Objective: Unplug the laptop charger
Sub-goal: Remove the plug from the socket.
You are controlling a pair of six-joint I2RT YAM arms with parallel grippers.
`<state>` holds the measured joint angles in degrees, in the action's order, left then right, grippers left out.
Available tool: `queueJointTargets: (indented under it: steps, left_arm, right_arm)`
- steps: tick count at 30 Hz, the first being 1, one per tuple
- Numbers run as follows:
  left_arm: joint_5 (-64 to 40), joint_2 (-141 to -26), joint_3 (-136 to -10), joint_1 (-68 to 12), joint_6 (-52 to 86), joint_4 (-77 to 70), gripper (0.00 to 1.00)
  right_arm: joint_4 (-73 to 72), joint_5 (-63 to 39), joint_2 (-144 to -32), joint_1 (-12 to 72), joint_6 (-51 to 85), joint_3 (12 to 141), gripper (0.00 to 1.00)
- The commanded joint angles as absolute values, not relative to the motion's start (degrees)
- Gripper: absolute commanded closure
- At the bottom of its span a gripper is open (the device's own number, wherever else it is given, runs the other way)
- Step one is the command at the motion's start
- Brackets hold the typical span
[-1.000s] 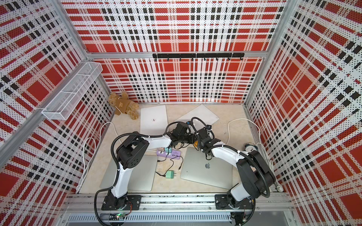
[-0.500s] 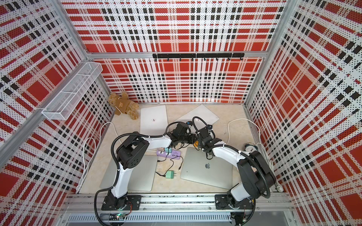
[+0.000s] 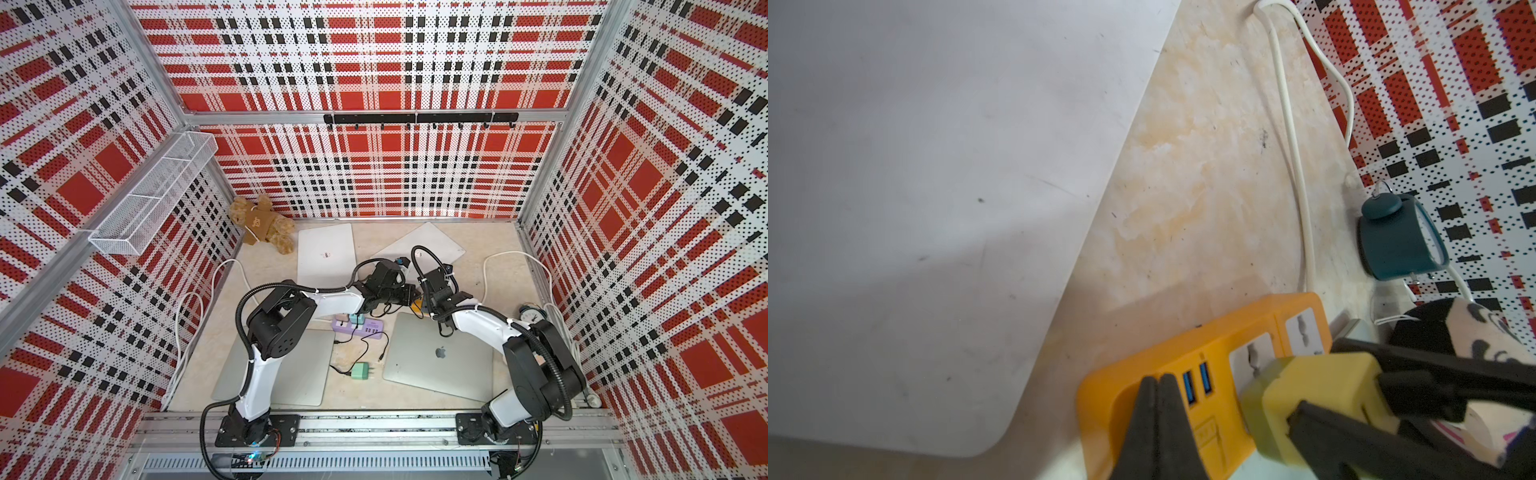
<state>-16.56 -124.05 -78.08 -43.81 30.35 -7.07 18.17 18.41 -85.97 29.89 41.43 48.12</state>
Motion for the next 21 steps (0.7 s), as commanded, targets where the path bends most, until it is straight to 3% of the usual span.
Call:
queueJointTargets:
  steps: [1, 12, 21]
  left_arm:
    - [-14.5, -129.1, -75.8, -44.9, 29.4, 2.7, 1.00]
    - [-14.5, -128.6, -75.7, -44.8, 29.5, 2.7, 1.00]
    - [-14.3, -128.9, -75.1, -45.1, 29.6, 2.3, 1.00]
  right_arm:
    - [18.8, 18.5, -85.9, 30.5, 41.2, 49.7, 0.72]
    - [17.7, 19.4, -82.6, 31.5, 42.0, 48.2, 0.73]
    - [20.4, 22.5, -86.4, 31.5, 40.7, 49.8, 0.73]
